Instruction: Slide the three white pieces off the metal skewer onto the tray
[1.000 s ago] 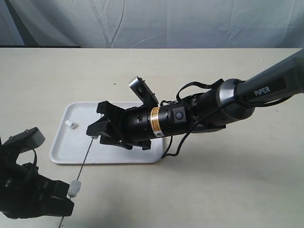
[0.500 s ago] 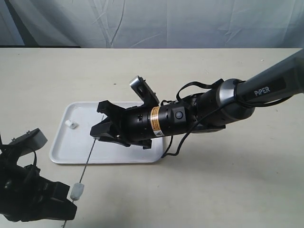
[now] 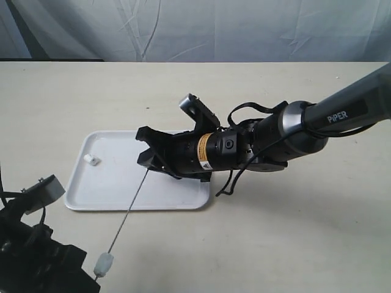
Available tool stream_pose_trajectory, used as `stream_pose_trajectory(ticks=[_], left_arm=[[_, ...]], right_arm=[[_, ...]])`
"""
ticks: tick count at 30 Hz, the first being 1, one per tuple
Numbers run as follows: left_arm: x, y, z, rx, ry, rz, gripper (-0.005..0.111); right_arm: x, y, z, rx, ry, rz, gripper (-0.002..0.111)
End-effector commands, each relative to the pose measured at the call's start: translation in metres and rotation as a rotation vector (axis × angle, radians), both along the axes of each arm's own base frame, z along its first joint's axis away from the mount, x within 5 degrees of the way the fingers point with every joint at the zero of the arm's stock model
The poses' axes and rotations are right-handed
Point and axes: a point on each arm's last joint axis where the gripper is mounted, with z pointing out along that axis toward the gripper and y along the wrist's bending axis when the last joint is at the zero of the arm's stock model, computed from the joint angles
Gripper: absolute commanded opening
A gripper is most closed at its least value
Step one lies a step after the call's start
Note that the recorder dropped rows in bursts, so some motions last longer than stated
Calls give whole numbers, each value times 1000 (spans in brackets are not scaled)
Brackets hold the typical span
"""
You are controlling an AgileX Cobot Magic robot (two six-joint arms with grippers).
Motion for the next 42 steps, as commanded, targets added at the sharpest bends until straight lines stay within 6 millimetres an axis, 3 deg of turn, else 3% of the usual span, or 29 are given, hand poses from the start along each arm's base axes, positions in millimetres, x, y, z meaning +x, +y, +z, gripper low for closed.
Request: stream_pose_trajectory(ticks=[1, 8, 11, 13, 16, 19, 30, 42], left_arm=[[-5, -1, 0, -11, 55, -7, 0], [16, 1, -7, 68, -11, 71, 0], [36, -5, -10, 75, 34, 74, 0], [50, -4, -11, 145, 77, 41, 0], [73, 7, 8, 385, 157, -76, 0], [85, 10, 22, 450, 131, -58, 0], [101, -2, 36, 343, 62, 17, 0], [106, -9, 38, 254, 13, 62, 0]], right_arm=[[13, -12, 1, -13, -24, -40, 23], [11, -9, 10, 94, -65, 68, 24], [10, -10, 9, 85, -36, 62, 48], [9, -9, 9, 93, -7, 51, 50], [9, -9, 9, 101, 9, 42, 50], [9, -9, 8, 95, 5, 54, 50], [-14, 3, 19, 257, 159, 219, 50], [-32, 21, 20, 270, 188, 261, 50]])
